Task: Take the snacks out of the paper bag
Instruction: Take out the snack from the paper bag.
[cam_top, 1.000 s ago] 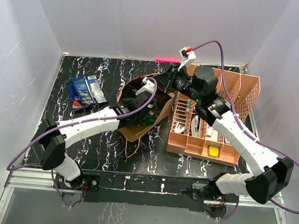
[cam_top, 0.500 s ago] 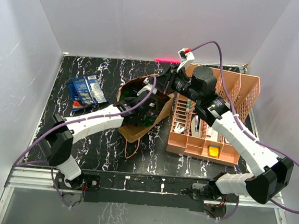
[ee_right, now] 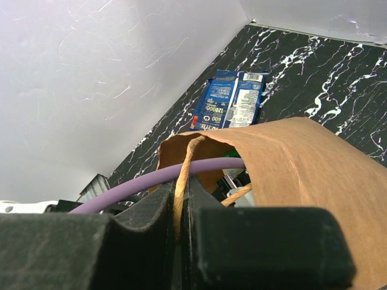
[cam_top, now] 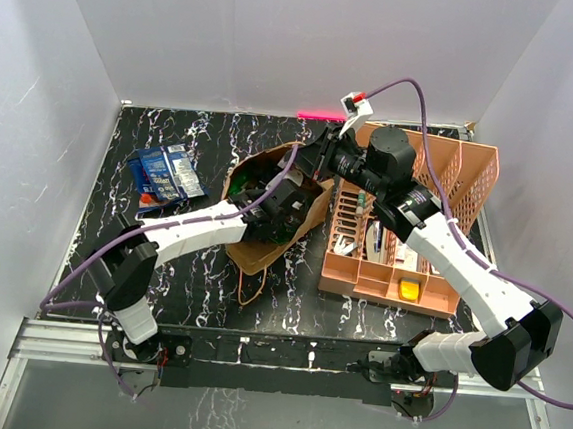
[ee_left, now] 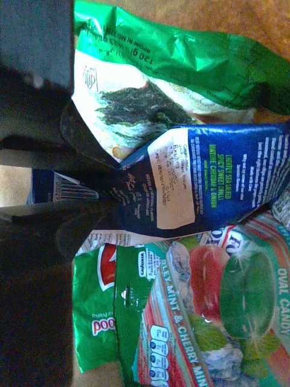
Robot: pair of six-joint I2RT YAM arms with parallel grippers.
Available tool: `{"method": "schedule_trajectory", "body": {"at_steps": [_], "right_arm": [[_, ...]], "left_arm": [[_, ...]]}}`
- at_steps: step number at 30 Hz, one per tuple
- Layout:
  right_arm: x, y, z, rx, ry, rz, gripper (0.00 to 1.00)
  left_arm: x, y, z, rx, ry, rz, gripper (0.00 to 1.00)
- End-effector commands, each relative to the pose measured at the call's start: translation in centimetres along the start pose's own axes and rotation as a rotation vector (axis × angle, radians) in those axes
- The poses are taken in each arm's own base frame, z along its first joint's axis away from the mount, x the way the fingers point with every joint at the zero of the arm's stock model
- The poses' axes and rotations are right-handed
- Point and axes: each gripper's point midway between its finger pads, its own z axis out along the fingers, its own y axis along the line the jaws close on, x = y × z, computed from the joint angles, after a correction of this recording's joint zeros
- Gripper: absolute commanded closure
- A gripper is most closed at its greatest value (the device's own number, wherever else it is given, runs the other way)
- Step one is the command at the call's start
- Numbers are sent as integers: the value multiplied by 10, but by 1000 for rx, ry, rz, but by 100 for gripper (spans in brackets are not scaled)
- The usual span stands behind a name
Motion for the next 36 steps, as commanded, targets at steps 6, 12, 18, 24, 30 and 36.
{"method": "schedule_trajectory", "body": {"at_steps": [6, 12, 18, 24, 30, 36], "right_arm": [[-44, 29, -14, -61, -141, -52, 93], [-41, 24, -13, -42, -139, -48, 93], [-41, 19, -13, -20, -146, -47, 93], [-38, 14, -12, -2, -144, -41, 93], [-38, 13, -13, 6, -148, -37, 93], [-39, 12, -15, 18, -156, -35, 93]], "left_arm": [[-17, 9, -33, 74, 1, -30, 100], [-47, 18, -83, 250, -132, -100, 100], [-76, 36, -140, 394, -310, -156, 100], [-102, 69, -200, 474, -495, -190, 100], [-120, 92, -255, 568, -650, -184, 100], [-138, 126, -304, 586, -781, -222, 100]]}}
